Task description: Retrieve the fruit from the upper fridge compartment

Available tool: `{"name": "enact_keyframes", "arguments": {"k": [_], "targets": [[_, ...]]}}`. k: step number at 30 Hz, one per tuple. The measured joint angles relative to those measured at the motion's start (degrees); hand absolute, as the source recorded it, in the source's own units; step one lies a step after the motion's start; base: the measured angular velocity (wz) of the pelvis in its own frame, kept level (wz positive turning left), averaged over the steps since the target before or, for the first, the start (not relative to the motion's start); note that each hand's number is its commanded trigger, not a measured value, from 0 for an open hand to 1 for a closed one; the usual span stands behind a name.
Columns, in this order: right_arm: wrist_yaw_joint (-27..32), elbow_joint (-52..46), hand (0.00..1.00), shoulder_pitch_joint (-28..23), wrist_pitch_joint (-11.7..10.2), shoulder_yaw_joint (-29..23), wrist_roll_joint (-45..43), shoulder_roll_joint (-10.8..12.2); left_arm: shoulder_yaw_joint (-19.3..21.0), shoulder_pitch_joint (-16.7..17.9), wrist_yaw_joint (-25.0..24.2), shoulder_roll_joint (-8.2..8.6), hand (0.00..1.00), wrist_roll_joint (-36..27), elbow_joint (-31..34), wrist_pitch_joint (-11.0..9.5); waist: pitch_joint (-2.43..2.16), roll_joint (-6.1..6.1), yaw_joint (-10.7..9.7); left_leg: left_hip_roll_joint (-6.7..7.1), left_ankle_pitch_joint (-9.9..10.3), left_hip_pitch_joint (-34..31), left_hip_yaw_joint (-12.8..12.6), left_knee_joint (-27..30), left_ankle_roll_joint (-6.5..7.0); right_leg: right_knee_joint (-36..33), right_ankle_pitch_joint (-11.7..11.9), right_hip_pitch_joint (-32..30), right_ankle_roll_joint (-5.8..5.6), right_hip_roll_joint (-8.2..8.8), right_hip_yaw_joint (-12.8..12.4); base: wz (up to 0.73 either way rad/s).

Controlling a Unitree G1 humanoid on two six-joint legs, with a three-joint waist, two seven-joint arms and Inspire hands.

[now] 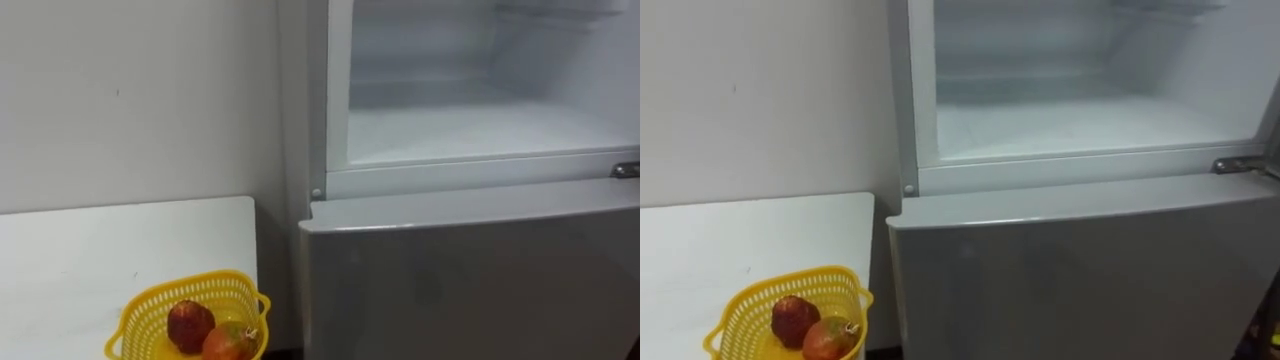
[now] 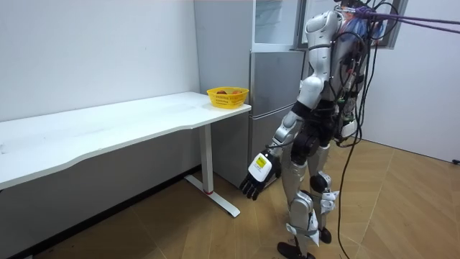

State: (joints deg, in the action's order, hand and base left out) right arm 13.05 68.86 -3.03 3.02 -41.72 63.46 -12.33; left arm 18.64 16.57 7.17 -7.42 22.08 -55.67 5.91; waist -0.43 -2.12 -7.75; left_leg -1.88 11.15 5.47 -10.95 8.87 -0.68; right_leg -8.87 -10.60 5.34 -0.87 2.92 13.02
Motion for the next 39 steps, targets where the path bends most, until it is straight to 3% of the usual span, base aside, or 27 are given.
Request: {"name": "enact_keyframes", "arguments": {"k": [7,13,23,33,39], "targets": [[4.4,-1.8,0.00,3.4,-0.1,-1.2,3.4,-7.3,0.8,0.7,-1.5,-1.46,0.00,0.0,2.3,0.1,0.23,-1.55,-0.5,0.19,0.0,0.0,-0.1,0.1,0.01,-1.1,-0.6,-0.5,-0.11,0.31,-0.1,0.00],[6.9,-2.7,0.00,6.6,-0.5,-1.7,3.7,-11.4,0.8,0.5,-1.6,-1.57,0.00,0.0,2.8,0.1,0.18,-3.05,0.0,0.17,0.0,-0.9,0.1,0.4,0.01,-1.3,-0.6,-1.5,-0.03,0.29,-0.2,0.00],[10.6,-6.7,0.00,13.8,-0.6,-1.7,1.7,-21.2,1.4,0.8,-1.6,-1.93,0.00,0.0,3.9,0.7,0.45,-3.55,0.0,0.11,0.0,-1.8,0.0,0.4,0.01,-1.7,-0.6,-2.4,0.01,0.16,-0.3,0.01],[10.9,-7.6,0.00,15.9,-0.6,-1.7,1.2,-25.1,1.4,1.4,-1.6,-2.56,0.00,0.0,4.1,0.7,0.36,-3.87,-0.1,-0.08,0.0,-2.8,0.0,0.8,0.00,-1.9,-0.5,-2.4,0.11,0.08,0.1,0.02],[11.3,-7.6,0.00,20.4,-0.6,-1.0,3.1,-28.1,1.4,1.5,-1.8,-2.56,0.00,0.0,4.0,1.1,0.32,-4.04,-1.0,-0.28,0.0,-2.2,-0.7,0.9,-0.02,-1.8,-0.4,-2.6,0.25,-0.08,-0.2,-0.03]]}}
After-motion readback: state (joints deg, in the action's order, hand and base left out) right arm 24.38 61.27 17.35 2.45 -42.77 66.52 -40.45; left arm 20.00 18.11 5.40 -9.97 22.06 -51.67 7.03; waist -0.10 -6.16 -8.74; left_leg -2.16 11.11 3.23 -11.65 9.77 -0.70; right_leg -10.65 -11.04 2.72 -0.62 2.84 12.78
